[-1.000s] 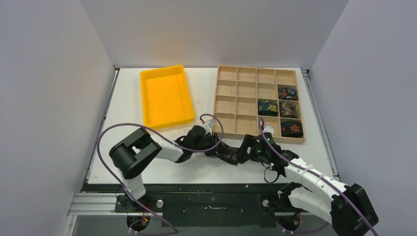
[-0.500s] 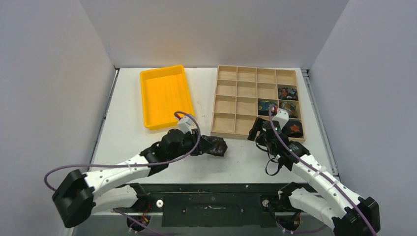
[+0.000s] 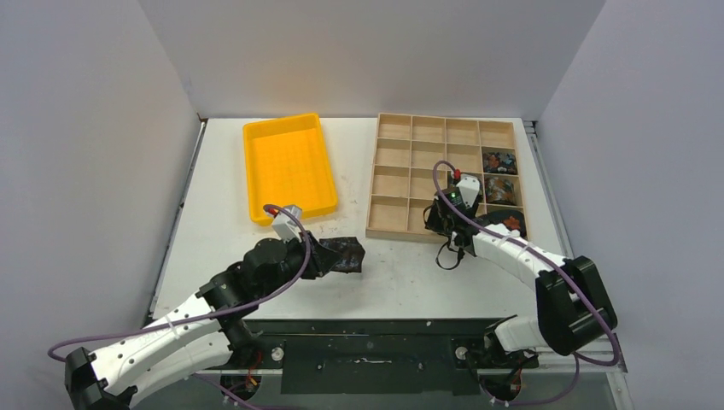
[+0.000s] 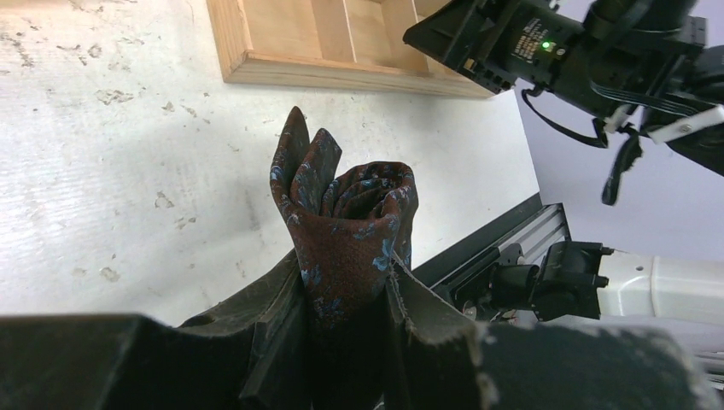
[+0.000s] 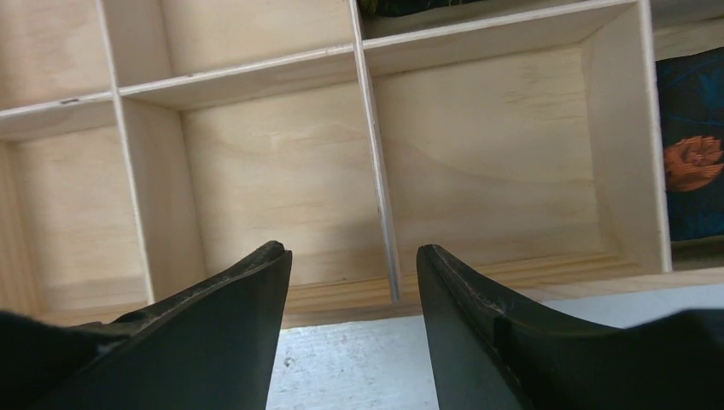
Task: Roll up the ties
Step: Move the storage box to the center of the board.
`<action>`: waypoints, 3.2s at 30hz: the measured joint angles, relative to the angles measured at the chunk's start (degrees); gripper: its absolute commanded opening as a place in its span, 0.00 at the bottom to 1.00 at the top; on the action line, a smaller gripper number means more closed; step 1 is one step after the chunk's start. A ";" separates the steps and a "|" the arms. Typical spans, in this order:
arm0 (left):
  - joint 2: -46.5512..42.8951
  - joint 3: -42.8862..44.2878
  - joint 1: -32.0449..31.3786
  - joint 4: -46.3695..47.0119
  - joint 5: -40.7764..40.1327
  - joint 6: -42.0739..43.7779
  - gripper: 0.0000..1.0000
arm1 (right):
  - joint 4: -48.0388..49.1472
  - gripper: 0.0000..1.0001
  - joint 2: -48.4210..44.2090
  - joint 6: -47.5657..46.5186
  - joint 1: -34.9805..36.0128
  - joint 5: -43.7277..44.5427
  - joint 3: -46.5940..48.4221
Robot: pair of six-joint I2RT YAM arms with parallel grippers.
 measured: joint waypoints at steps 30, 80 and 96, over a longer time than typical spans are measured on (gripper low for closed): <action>-4.79 2.49 -0.39 -6.88 -0.90 0.68 0.00 | 7.52 0.28 8.26 6.58 26.84 10.45 -1.29; -3.17 7.63 -0.42 -12.94 -6.60 4.87 0.00 | -4.28 0.73 1.36 -6.49 31.19 4.83 12.83; 2.93 6.12 -0.39 -3.80 -1.86 5.77 0.00 | -4.39 0.62 -16.76 5.05 -12.87 -2.67 -9.18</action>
